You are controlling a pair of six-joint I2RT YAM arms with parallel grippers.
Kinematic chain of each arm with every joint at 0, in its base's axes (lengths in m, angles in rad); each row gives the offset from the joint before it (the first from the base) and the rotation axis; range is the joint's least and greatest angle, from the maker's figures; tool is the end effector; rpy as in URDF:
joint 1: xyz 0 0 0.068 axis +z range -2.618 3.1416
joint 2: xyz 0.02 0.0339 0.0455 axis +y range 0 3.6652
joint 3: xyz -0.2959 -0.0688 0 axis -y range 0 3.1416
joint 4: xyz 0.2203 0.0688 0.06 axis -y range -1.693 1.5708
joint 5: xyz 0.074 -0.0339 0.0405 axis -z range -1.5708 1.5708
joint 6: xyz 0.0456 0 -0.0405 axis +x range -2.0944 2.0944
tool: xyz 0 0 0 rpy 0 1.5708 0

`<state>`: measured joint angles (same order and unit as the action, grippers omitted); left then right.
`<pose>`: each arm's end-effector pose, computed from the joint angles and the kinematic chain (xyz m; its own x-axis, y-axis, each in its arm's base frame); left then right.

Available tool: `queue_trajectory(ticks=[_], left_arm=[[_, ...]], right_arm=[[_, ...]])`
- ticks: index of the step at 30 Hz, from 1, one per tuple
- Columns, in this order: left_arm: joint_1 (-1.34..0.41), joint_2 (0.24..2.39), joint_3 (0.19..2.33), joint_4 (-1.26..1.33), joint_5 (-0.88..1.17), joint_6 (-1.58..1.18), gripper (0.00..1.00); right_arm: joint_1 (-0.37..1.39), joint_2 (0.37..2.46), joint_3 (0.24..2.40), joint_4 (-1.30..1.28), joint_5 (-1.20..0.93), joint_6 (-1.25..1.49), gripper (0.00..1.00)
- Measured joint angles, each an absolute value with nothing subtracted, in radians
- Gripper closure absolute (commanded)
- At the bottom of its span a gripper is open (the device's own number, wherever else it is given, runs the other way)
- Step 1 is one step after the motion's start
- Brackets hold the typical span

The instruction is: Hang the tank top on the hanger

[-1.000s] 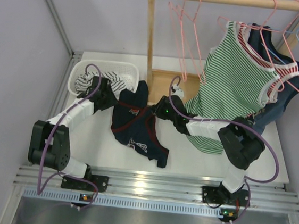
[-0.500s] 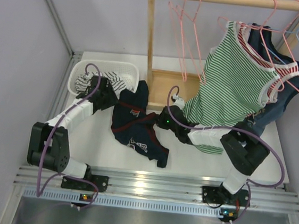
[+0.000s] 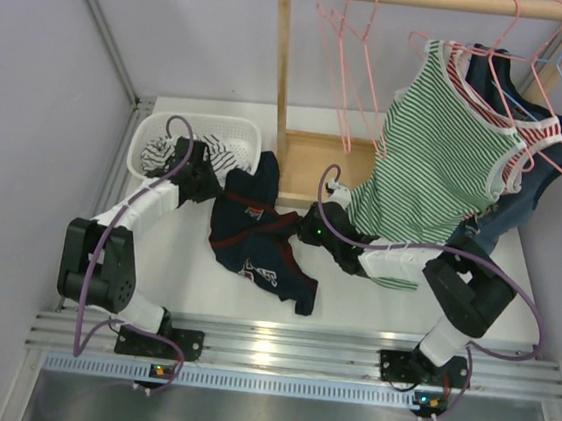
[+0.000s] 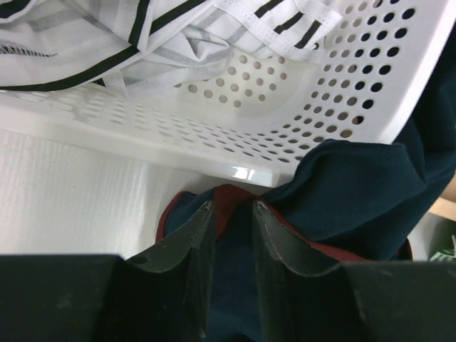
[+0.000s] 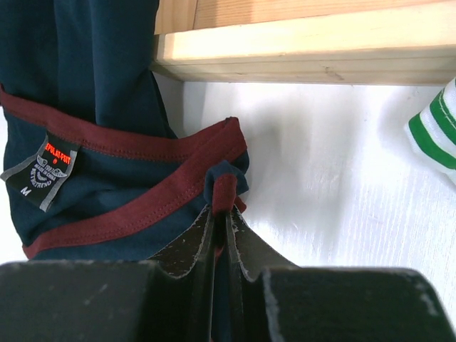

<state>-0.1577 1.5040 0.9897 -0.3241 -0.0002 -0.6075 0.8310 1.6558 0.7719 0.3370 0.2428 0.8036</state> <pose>0.2978 -0.0473 0.2637 -0.6925 -0.4679 -0.5491 -0.2903 0.8776 -0.3816 0.2321 0.2380 0.2145 -0.6598 0.3136 -0.6829 -0.1492 0.8360 0.5281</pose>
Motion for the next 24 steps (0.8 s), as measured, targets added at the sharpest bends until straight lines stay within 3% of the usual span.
queue_trajectory(ticks=[6, 13, 16, 23, 24], left_arm=[[-0.158, 1.514, 0.998, -0.372, -0.031, -0.588, 0.69], [-0.158, 1.528, 1.005, -0.391, -0.047, -0.561, 0.59], [-0.158, 1.530, 1.006, -0.390, -0.043, -0.549, 0.60], [-0.158, 1.571, 1.031, -0.389, -0.060, -0.534, 0.75], [-0.158, 1.577, 1.031, -0.390, -0.066, -0.532, 0.81]], right_arm=[[0.831, 1.656, 0.772, 0.337, 0.243, 0.804, 0.92], [0.831, 1.656, 0.772, 0.337, 0.242, 0.804, 0.92], [0.831, 1.656, 0.772, 0.337, 0.242, 0.804, 0.92], [0.831, 1.656, 0.772, 0.337, 0.242, 0.804, 0.93], [0.831, 1.656, 0.772, 0.337, 0.242, 0.804, 0.93]])
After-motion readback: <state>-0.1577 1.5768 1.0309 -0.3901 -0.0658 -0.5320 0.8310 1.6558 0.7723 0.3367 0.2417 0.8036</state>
